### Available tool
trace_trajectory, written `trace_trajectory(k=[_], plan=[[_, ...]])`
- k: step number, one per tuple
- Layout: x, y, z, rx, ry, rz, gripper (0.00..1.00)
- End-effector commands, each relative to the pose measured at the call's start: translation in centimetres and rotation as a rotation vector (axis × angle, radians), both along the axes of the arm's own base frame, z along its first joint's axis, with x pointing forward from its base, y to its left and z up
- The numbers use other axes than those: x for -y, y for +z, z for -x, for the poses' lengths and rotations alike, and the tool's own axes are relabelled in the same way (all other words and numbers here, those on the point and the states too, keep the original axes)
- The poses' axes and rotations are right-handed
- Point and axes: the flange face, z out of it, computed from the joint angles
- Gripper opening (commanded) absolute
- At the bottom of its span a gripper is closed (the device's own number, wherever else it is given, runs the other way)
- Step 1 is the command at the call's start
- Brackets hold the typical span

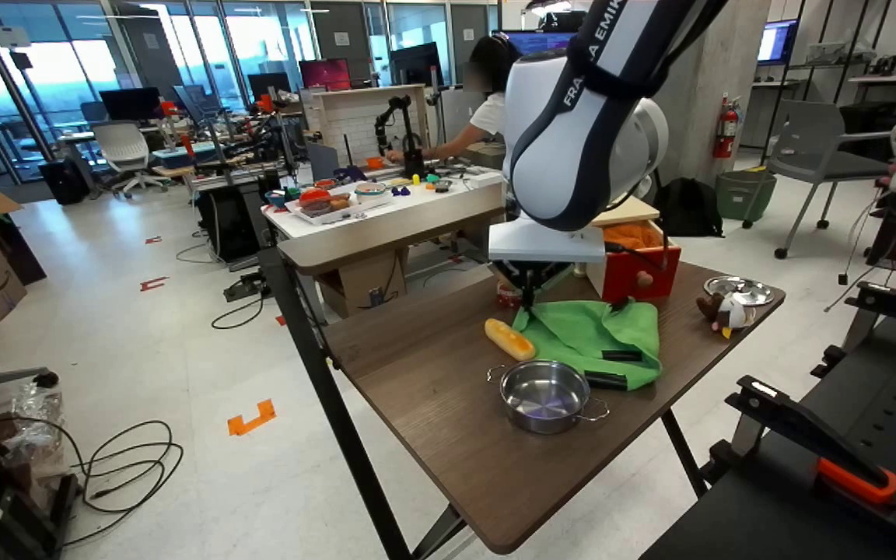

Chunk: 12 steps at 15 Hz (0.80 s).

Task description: Fold the towel

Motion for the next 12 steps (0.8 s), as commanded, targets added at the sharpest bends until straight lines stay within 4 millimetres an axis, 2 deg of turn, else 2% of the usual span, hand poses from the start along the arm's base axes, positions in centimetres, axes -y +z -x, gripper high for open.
trace_trajectory(k=[1,3,6,9,12], plan=[[-0.9,3.5,-0.1,0.013,0.018,-0.014,0.01],[-1.3,5.9,0.2,0.026,0.037,-0.021,0.01],[-1.4,9.5,2.0,0.027,0.078,-0.041,0.01],[-0.4,12.0,4.8,0.017,0.111,-0.043,0.01],[1.5,13.4,8.4,-0.012,0.127,-0.035,0.01]])
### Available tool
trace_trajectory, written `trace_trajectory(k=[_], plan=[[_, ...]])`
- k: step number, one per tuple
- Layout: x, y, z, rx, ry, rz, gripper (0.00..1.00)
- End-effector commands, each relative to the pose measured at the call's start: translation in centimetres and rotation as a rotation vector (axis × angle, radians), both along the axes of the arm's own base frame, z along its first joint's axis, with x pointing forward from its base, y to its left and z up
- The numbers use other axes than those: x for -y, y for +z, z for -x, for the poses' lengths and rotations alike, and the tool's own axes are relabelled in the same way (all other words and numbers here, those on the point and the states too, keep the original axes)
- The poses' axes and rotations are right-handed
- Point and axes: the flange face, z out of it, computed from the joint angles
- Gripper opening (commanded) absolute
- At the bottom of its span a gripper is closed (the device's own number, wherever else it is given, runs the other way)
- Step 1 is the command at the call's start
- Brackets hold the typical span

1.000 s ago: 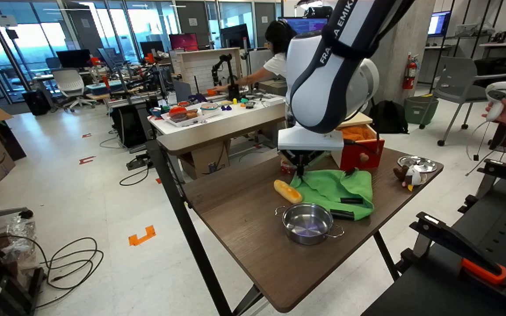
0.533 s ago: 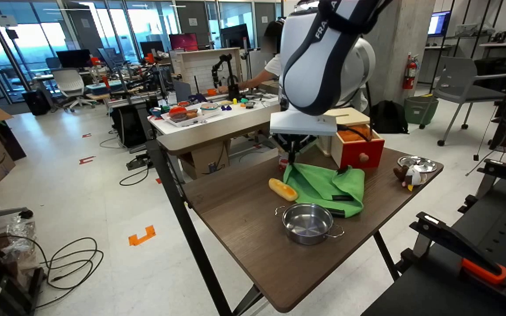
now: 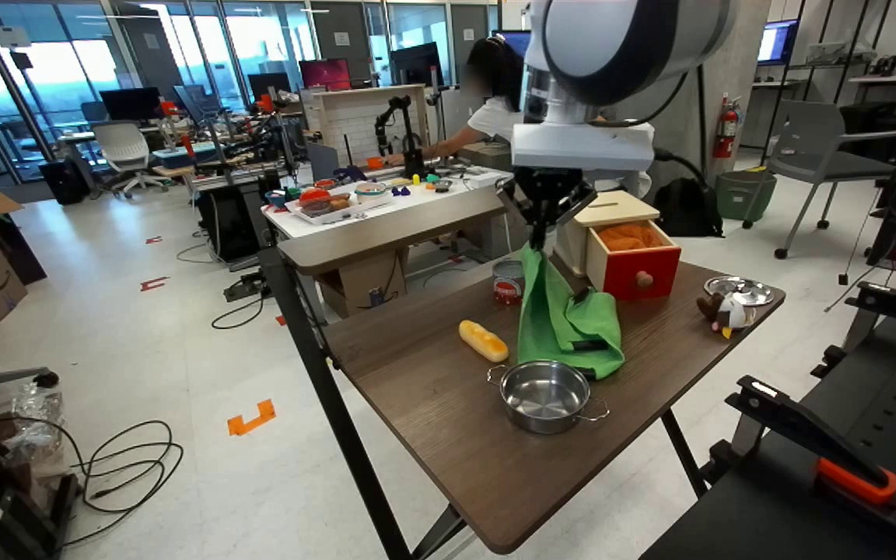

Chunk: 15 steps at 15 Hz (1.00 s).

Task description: Fold the towel

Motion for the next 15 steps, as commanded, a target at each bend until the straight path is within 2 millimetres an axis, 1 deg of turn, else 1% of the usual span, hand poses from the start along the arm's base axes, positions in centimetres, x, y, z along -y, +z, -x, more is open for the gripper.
trace_trajectory(k=[1,5,8,10,12,15], plan=[[2.3,2.2,5.5,-0.050,0.030,0.010,0.01],[5.5,1.9,10.6,-0.107,0.019,0.032,0.01],[8.1,0.3,13.7,-0.162,0.010,0.069,0.01],[9.4,-1.0,15.3,-0.201,0.005,0.088,0.01],[10.2,-2.4,16.5,-0.233,0.007,0.103,0.01],[10.5,-4.1,17.9,-0.271,0.021,0.122,0.01]])
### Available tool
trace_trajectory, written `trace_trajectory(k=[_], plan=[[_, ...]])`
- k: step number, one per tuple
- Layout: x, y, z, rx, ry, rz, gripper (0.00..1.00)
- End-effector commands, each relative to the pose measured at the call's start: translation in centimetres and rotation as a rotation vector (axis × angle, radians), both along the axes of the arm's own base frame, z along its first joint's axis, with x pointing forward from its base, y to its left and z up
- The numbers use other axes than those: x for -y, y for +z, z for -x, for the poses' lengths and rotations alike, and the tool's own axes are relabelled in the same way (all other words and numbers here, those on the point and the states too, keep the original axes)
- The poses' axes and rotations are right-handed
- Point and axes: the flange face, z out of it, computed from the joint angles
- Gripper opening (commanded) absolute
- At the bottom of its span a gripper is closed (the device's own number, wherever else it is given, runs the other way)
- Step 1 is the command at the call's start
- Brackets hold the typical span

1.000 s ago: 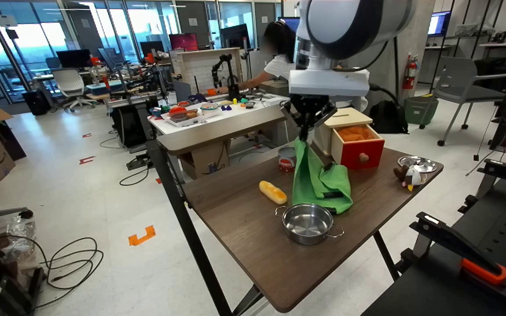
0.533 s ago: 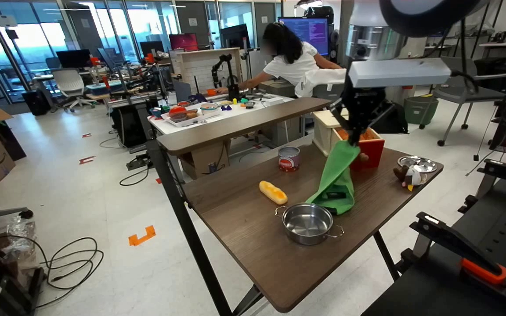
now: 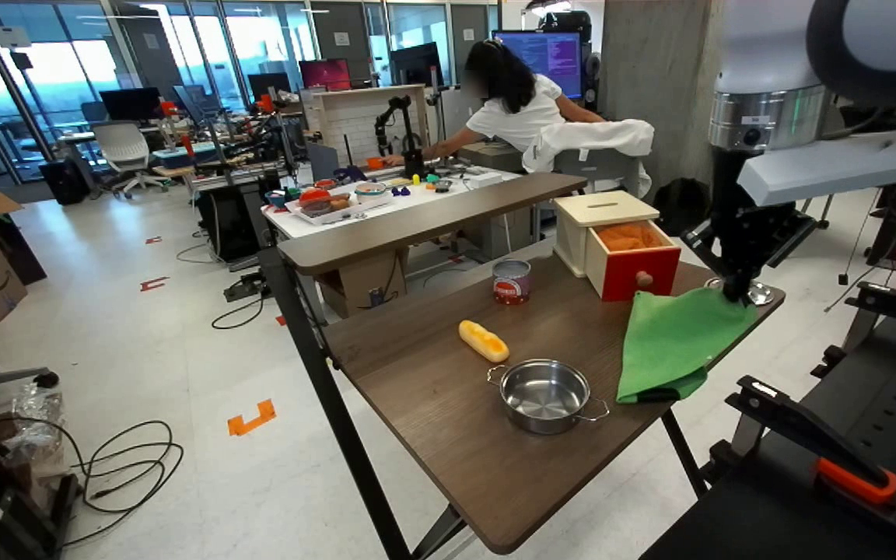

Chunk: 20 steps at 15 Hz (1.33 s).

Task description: Fold the towel

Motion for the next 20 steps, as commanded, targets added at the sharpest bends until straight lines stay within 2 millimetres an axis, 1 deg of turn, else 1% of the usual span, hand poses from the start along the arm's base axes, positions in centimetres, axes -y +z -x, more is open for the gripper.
trace_trajectory(k=[1,4,6,7,8,9,15,17,18,20], plan=[[0.3,-1.4,1.5,-0.019,0.016,0.014,0.01],[0.4,-2.7,2.1,-0.047,0.019,0.026,0.01],[0.6,-3.4,2.1,-0.060,0.019,0.035,0.01],[0.7,-3.7,2.2,-0.068,0.014,0.033,0.29],[0.9,-4.0,2.1,-0.070,0.008,0.036,0.30],[0.9,-4.1,2.1,-0.075,0.008,0.038,0.36],[1.2,-4.7,2.2,-0.093,0.008,0.045,0.81],[1.2,-4.5,2.3,-0.096,0.009,0.041,0.94],[1.1,-4.3,2.2,-0.096,0.010,0.037,0.99],[0.9,-3.1,1.8,-0.086,0.010,0.026,1.00]])
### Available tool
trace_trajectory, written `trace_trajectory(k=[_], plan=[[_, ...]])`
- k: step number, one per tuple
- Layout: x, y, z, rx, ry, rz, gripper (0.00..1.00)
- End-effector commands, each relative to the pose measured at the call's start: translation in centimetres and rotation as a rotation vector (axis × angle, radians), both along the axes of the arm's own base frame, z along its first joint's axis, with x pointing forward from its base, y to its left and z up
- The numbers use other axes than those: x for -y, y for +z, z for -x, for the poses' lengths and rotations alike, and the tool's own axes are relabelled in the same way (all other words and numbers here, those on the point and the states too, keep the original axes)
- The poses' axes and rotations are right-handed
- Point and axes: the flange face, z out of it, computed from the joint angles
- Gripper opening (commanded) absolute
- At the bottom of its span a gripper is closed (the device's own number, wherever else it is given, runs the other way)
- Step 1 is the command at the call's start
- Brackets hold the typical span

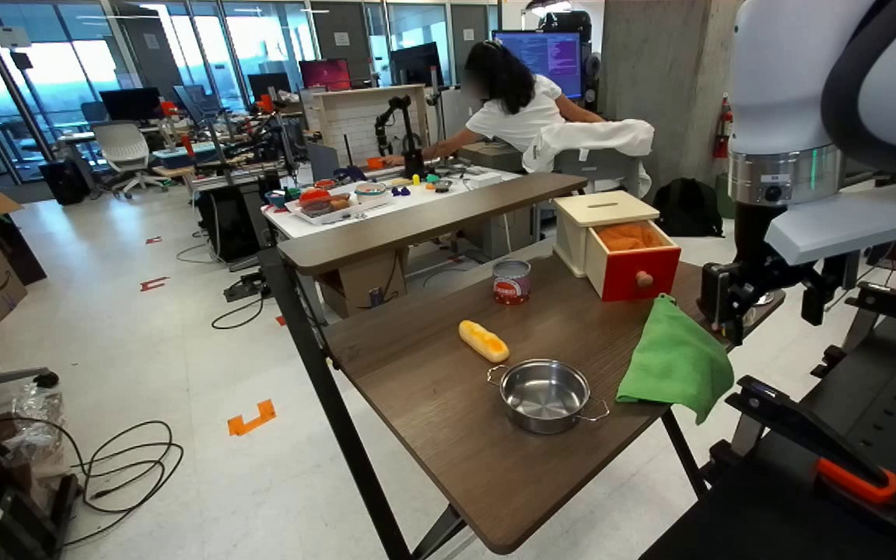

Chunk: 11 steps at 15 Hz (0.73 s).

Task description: Fold the towel

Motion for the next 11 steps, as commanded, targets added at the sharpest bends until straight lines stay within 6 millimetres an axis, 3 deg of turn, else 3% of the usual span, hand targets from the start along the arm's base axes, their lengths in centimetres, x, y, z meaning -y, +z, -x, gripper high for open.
trace_trajectory(k=[1,6,7,9,11], plan=[[-0.3,2.9,-0.8,0.015,0.010,-0.028,1.00],[-1.6,11.8,-1.9,0.102,0.093,-0.050,1.00],[-1.4,7.7,-2.6,0.070,0.052,-0.036,1.00],[-1.8,11.1,-2.9,0.106,0.069,-0.048,1.00],[-1.8,11.9,-2.4,0.116,0.073,-0.056,1.00]])
